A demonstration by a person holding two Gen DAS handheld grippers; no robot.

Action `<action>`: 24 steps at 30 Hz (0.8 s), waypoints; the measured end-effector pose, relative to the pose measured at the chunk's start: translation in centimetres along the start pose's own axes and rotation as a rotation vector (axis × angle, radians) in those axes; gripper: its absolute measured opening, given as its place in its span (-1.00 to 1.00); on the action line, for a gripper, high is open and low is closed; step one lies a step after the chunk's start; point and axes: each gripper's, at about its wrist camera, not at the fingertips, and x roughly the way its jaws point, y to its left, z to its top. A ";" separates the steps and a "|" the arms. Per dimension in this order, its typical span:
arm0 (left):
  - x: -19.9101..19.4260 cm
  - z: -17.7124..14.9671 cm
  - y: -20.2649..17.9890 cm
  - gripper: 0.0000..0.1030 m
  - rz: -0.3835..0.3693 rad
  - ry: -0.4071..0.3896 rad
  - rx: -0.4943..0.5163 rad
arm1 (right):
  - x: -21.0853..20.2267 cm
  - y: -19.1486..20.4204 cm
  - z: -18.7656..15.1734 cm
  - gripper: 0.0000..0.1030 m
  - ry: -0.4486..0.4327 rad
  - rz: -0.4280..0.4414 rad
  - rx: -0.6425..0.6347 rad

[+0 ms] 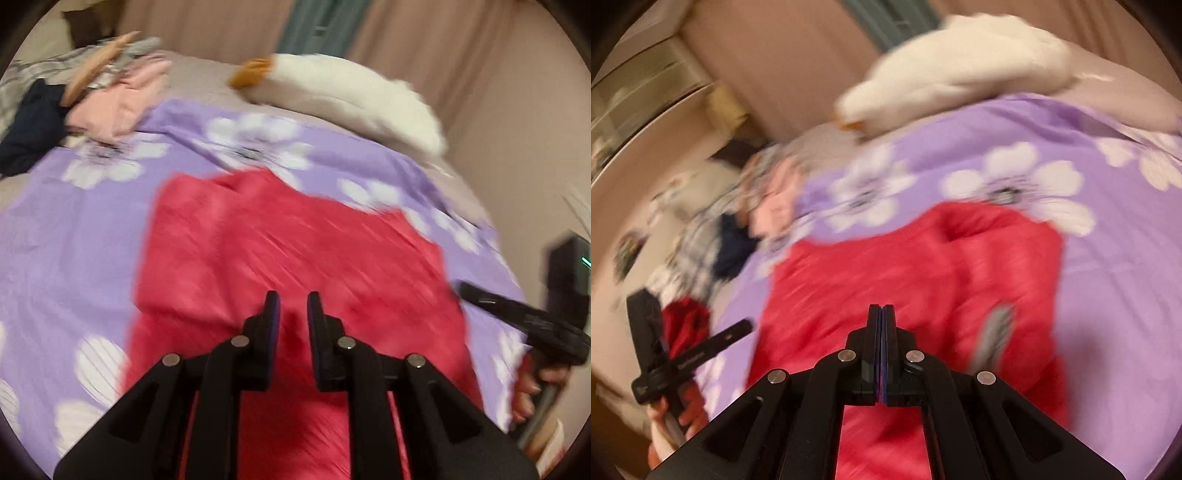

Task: Fold large clothes
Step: 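Release the jacket and smooth the folded bundle with the right tool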

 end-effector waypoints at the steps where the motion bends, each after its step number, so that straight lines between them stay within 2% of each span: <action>1: 0.8 -1.2 -0.5 -0.61 0.018 0.019 0.020 | 1.0 0.4 -1.2 -1.00 0.042 -0.025 -0.021; 2: 2.2 -2.3 -0.7 -0.61 0.067 0.055 0.038 | 2.1 0.3 -2.1 -1.00 0.073 -0.059 -0.025; 4: 5.7 -4.0 0.3 -0.72 0.105 0.157 0.028 | 4.2 -1.5 -3.8 -1.00 0.130 -0.088 0.030; 6: 6.8 -4.8 1.4 -0.76 0.080 0.152 0.005 | 5.1 -3.3 -5.3 -1.00 0.112 -0.049 0.073; 8: 6.8 -4.3 1.9 -0.84 0.078 0.166 -0.009 | 5.2 -3.8 -6.0 -1.00 0.091 -0.044 0.081; 12: 6.0 -3.1 2.7 -0.85 0.071 0.193 -0.085 | 4.8 -1.8 -5.2 -1.00 0.109 -0.142 0.025; 13: 5.3 -2.5 2.6 -0.87 0.070 0.188 -0.100 | 4.4 -1.4 -4.9 -1.00 0.116 -0.149 0.028; 16: 2.1 0.2 2.1 -0.85 0.059 0.014 -0.065 | 2.3 -0.4 -3.0 -1.00 0.047 -0.086 -0.006; 17: 2.0 1.0 1.8 -0.82 0.099 -0.034 -0.039 | 1.5 -0.4 -2.0 -1.00 0.004 -0.064 -0.002; 18: 2.5 1.5 1.7 -0.81 0.141 -0.046 -0.027 | 1.2 -0.6 -1.2 -1.00 -0.022 -0.051 0.016; 19: 3.9 1.9 1.8 -0.79 0.178 -0.032 -0.020 | 1.3 -1.0 -0.4 -1.00 -0.041 -0.046 0.037; 20: 6.3 2.0 2.3 -0.79 0.195 0.029 -0.032 | 1.9 -1.3 0.2 -1.00 -0.039 -0.065 0.047; 21: 7.8 1.7 2.8 -0.79 0.185 0.069 -0.053 | 3.1 -1.9 0.7 -1.00 -0.009 -0.109 0.050; 22: 9.2 1.4 3.7 -0.79 0.152 0.085 -0.089 | 5.0 -2.2 0.8 -1.00 0.039 -0.154 0.048; 23: 9.6 1.2 4.3 -0.76 0.132 0.054 -0.103 | 6.8 -3.3 0.7 -1.00 0.089 -0.161 0.051; 24: 9.9 1.4 4.5 -0.77 0.137 0.052 -0.088 | 7.7 -4.3 0.7 -1.00 0.093 -0.137 0.055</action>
